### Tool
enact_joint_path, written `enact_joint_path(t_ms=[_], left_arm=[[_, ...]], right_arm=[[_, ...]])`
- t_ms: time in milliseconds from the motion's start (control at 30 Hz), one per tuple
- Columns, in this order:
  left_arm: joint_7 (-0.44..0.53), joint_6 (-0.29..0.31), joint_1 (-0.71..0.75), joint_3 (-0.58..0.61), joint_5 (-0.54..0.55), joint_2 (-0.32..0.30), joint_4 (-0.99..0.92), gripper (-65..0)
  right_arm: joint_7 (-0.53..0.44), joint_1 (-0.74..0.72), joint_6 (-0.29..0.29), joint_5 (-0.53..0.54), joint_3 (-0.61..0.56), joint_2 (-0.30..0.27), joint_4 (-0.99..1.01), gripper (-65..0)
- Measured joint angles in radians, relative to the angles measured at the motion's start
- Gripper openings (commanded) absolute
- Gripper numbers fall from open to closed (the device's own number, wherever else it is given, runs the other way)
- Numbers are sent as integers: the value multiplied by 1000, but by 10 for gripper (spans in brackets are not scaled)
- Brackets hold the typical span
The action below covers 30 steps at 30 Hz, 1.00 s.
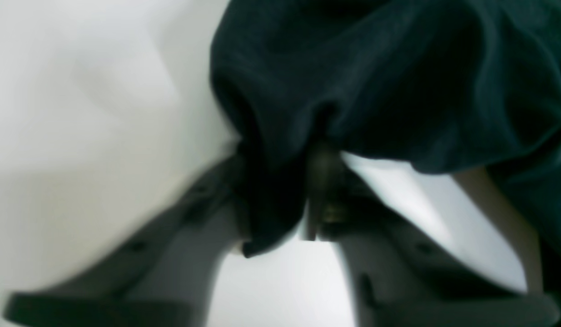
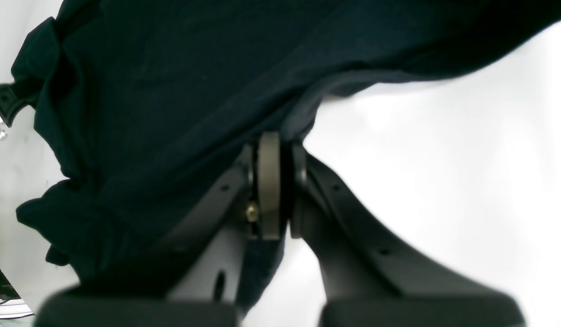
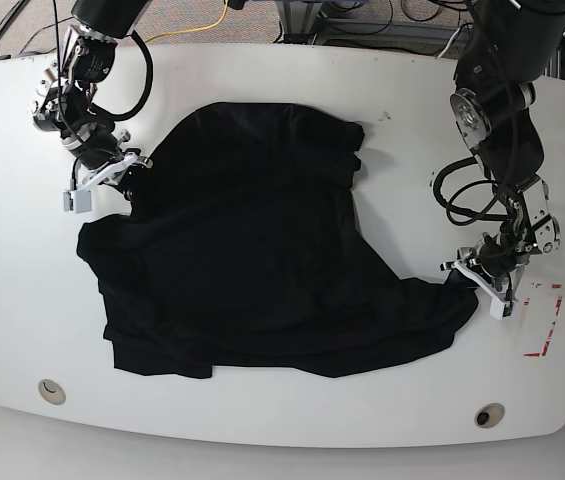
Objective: Layout the t-shirt on the table in an organized manner, then fold the t-shirt properly
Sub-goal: 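Smooth the shirt flat, then grasp its corners with both grippers, then lift the shirt with both grippers and stretch it out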
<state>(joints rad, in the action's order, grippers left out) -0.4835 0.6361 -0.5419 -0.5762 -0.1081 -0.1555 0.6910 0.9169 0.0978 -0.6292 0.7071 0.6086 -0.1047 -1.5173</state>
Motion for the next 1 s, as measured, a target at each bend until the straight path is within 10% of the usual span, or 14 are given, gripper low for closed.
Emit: enact_joint_path(t_ms=[300, 1000], left_arm=[[-63, 1, 19, 40, -8, 3, 79, -650], [-406, 69, 57, 196, -6, -25, 956, -650]], right_arm=[[10, 5, 1, -3, 0, 4, -59, -650], [138, -100, -70, 7, 86, -80, -346, -650]])
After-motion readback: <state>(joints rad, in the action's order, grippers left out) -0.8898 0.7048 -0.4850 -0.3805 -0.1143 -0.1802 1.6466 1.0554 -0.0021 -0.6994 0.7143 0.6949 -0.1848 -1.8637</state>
